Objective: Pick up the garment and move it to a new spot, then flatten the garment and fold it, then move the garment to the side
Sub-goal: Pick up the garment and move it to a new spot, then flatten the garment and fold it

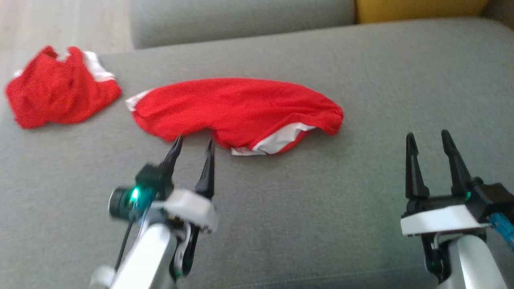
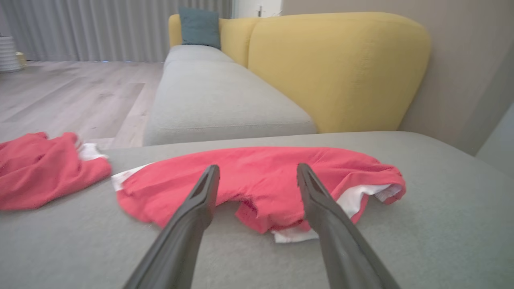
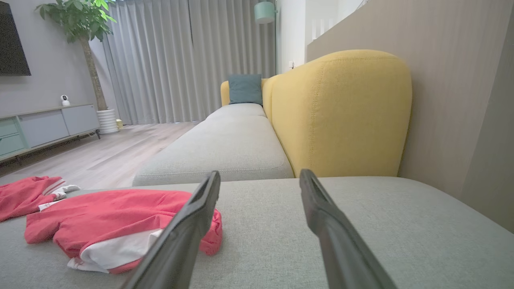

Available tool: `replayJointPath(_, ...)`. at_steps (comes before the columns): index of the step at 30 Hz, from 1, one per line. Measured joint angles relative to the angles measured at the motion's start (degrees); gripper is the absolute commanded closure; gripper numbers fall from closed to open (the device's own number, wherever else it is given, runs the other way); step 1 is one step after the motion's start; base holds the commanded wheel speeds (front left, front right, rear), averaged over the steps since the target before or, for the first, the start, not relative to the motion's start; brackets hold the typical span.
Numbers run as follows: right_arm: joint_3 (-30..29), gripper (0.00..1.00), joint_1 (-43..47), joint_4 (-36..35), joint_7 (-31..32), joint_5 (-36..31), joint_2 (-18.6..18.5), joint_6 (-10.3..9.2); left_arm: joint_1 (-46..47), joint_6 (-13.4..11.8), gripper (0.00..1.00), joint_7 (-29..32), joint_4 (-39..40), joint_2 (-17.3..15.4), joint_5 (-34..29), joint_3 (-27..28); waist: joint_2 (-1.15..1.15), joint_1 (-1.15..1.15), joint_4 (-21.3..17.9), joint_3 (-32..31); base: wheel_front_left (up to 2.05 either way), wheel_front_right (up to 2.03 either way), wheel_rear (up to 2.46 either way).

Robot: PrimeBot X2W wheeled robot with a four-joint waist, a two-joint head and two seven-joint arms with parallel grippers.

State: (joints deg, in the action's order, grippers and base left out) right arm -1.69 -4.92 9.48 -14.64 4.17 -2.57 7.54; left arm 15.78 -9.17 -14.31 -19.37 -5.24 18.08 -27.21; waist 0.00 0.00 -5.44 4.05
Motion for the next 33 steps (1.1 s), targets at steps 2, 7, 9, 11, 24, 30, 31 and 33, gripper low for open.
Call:
replayJointPath(2,-0.2,0.00,1.0,0.2,0.0,0.0,0.0,0.00,-3.1,-0.7,0.00,0.0,1.3,-0.1,-0.7,1.2,0.00,0.00,1.1,-1.2,0.00,0.00,0.00)
replayJointPath(7,0.1,0.00,3.7,0.8,0.0,0.5,0.0,0.00,-10.4,-1.5,0.00,0.0,4.6,-0.1,-1.4,4.6,0.00,0.00,2.9,-3.5,0.00,0.00,0.00)
replayJointPath(9,0.4,0.00,4.5,0.8,0.0,0.9,0.0,0.00,-12.8,-1.5,0.00,0.0,5.8,-0.1,-1.7,6.0,0.00,0.00,3.3,-4.2,0.00,0.00,0.00)
replayJointPath(11,0.8,0.00,4.9,0.9,0.0,1.0,0.0,0.00,-15.1,-1.5,0.00,0.0,7.2,-0.1,-2.2,7.4,0.00,0.00,3.6,-4.7,0.00,0.00,0.00)
replayJointPath(24,2.2,0.00,6.9,1.8,0.0,1.9,0.0,0.00,-21.6,-0.4,0.00,0.0,11.9,0.6,-5.0,11.7,0.00,0.00,3.7,-5.5,0.00,0.00,0.00)
replayJointPath(30,2.3,0.00,6.9,2.6,0.0,1.9,0.0,0.00,-21.7,0.2,0.00,0.0,12.0,1.2,-5.9,13.1,0.00,0.00,3.8,-5.5,0.00,0.00,0.00)
replayJointPath(31,2.3,0.00,6.9,2.7,0.0,1.9,0.0,0.00,-21.7,0.2,0.00,0.0,12.0,1.4,-6.0,13.1,0.00,0.00,3.8,-5.6,0.00,0.00,0.00)
replayJointPath(33,2.3,0.00,6.9,2.8,0.0,1.9,0.0,0.00,-21.7,0.2,0.00,0.0,12.0,1.6,-6.3,13.1,0.00,0.00,3.9,-5.6,0.00,0.00,0.00)
